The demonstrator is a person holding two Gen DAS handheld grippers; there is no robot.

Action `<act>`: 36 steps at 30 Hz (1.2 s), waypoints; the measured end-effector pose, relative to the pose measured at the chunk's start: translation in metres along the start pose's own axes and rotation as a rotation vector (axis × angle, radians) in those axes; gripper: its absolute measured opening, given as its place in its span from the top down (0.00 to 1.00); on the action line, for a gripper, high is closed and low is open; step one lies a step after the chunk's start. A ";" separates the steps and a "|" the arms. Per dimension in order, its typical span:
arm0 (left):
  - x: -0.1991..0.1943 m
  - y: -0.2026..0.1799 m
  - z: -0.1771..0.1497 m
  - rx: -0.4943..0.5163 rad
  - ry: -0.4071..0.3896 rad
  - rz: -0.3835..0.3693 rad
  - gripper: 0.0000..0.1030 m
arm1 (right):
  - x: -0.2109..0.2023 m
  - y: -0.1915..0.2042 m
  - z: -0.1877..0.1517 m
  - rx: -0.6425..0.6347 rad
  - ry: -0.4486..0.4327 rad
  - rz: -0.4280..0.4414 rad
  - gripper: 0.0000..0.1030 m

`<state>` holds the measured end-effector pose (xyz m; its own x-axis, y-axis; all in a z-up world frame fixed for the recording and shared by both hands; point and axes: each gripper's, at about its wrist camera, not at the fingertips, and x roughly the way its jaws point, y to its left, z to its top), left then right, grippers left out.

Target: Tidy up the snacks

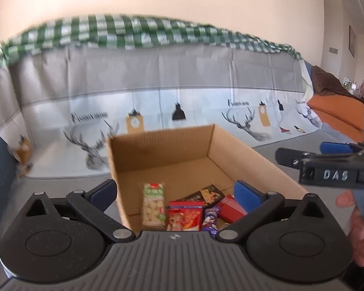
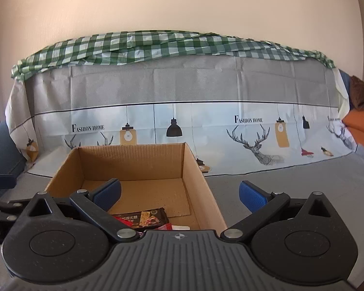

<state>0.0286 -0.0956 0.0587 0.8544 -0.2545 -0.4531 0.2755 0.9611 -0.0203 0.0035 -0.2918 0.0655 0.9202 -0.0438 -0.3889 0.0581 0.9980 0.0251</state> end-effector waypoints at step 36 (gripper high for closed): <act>-0.040 -0.007 -0.056 -0.236 0.223 0.148 0.01 | -0.061 -0.007 -0.053 -0.001 0.051 0.111 0.01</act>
<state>-0.0320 -0.0866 0.0268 0.7527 -0.1063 -0.6497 0.0248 0.9908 -0.1334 -0.0739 -0.2935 0.0401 0.9000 0.0691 -0.4304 -0.0433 0.9967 0.0693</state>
